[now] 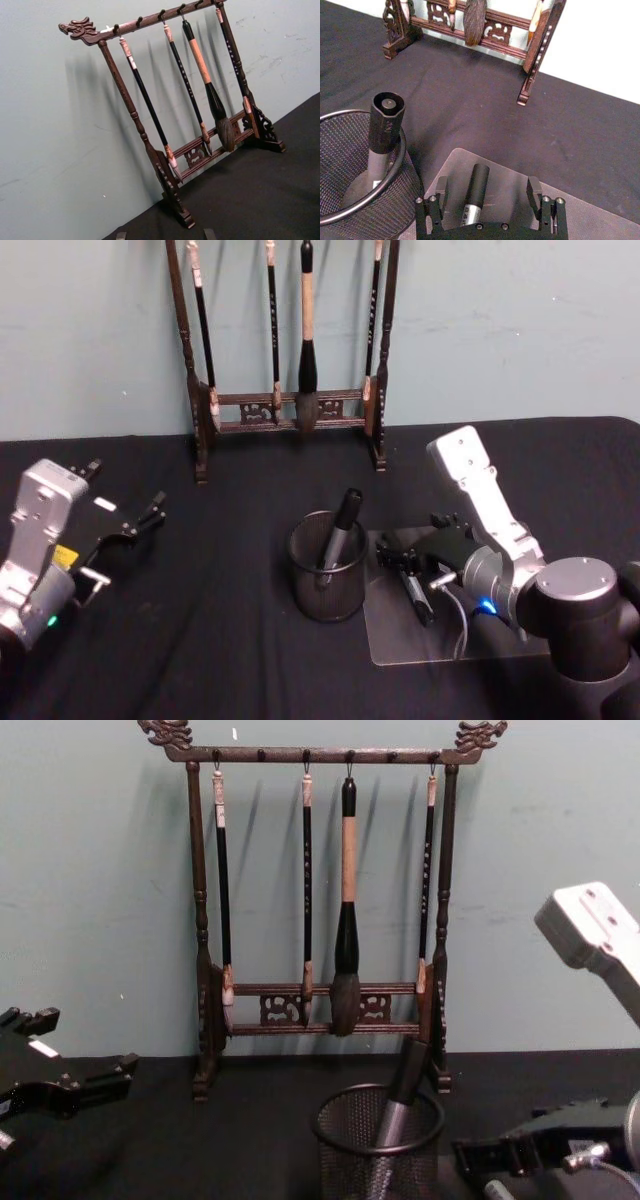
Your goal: Pick up the water-based marker from the table and place it into the pen holder.
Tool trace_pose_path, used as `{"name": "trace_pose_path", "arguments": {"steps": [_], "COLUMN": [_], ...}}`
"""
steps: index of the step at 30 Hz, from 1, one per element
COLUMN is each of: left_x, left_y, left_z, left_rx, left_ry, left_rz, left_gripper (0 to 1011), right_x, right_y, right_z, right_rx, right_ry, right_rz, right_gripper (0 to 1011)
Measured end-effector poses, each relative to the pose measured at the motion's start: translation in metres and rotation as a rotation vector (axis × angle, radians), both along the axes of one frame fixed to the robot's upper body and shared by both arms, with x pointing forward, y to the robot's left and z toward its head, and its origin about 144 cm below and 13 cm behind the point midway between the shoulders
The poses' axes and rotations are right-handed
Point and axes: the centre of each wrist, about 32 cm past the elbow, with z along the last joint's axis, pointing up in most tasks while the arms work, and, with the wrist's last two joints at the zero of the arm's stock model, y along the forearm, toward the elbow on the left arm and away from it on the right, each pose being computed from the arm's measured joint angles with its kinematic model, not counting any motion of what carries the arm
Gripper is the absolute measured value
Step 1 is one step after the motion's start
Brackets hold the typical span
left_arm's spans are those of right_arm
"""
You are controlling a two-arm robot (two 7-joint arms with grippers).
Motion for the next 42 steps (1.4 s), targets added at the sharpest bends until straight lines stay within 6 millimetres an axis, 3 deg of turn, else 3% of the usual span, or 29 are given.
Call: {"name": "trace_pose_path", "arguments": {"steps": [42], "left_x": [0.0], "left_y": [0.0], "left_z": [0.0], "left_rx": [0.0], "left_ry": [0.0], "left_rz": [0.0], "left_gripper": [1001], "right_x": [0.019], "right_y": [0.007], "right_z": [-0.014], "right_rx": [0.016], "right_ry": [0.066], "right_rz": [-0.007], "right_gripper": [1000]}}
